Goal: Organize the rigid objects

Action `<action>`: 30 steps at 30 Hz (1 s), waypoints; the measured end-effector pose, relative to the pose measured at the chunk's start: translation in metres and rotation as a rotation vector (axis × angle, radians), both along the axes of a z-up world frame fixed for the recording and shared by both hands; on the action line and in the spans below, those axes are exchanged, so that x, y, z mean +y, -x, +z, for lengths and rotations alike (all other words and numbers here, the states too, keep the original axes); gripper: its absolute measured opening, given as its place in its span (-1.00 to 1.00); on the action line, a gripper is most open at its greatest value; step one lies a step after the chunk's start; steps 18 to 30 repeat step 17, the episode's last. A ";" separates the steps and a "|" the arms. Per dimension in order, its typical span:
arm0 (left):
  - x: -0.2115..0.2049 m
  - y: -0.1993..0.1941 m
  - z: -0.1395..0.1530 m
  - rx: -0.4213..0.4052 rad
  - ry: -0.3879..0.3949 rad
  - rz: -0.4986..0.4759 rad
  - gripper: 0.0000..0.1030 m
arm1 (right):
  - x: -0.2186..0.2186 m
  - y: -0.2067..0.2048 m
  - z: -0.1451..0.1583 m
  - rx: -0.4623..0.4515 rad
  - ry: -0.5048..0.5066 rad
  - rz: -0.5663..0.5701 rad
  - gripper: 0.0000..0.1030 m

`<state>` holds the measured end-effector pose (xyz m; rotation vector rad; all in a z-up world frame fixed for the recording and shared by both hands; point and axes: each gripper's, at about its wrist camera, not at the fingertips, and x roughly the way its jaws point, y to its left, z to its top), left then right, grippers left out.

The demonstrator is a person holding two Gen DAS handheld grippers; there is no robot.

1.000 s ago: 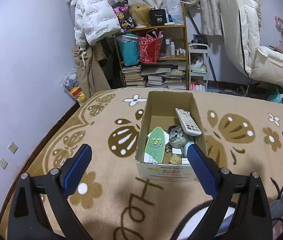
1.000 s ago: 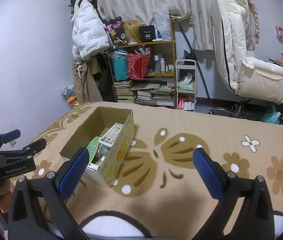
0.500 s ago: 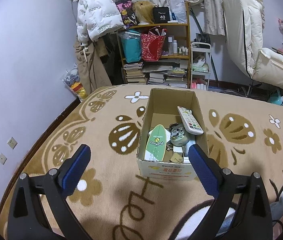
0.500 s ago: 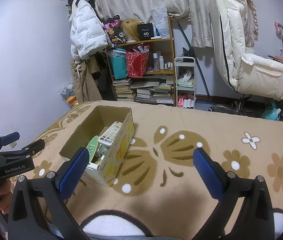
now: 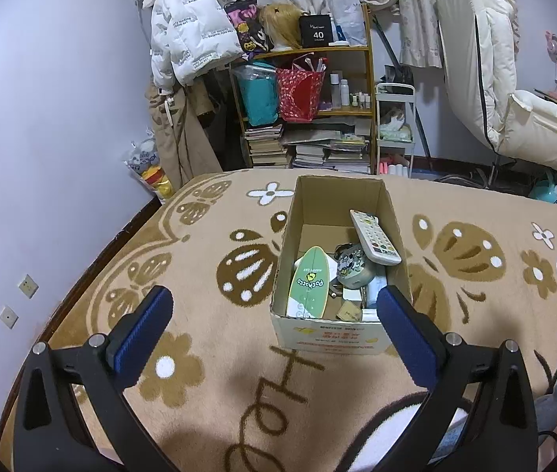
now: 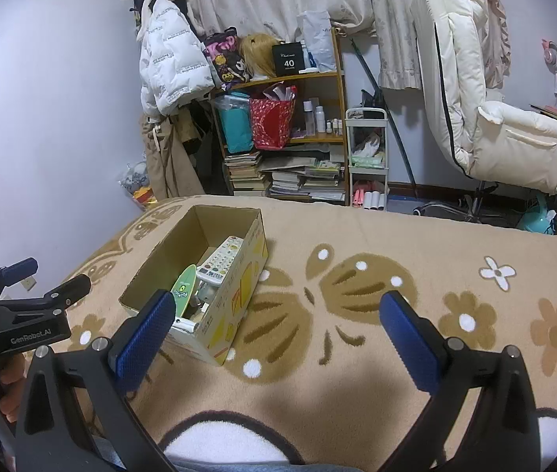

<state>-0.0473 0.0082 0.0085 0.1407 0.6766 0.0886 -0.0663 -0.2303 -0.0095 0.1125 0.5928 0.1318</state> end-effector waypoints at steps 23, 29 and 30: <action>0.001 0.004 0.003 -0.005 0.009 -0.018 0.99 | -0.003 -0.001 0.001 0.001 -0.001 0.003 1.00; 0.001 0.004 0.003 -0.005 0.009 -0.018 0.99 | -0.003 -0.001 0.001 0.001 -0.001 0.003 1.00; 0.001 0.004 0.003 -0.005 0.009 -0.018 0.99 | -0.003 -0.001 0.001 0.001 -0.001 0.003 1.00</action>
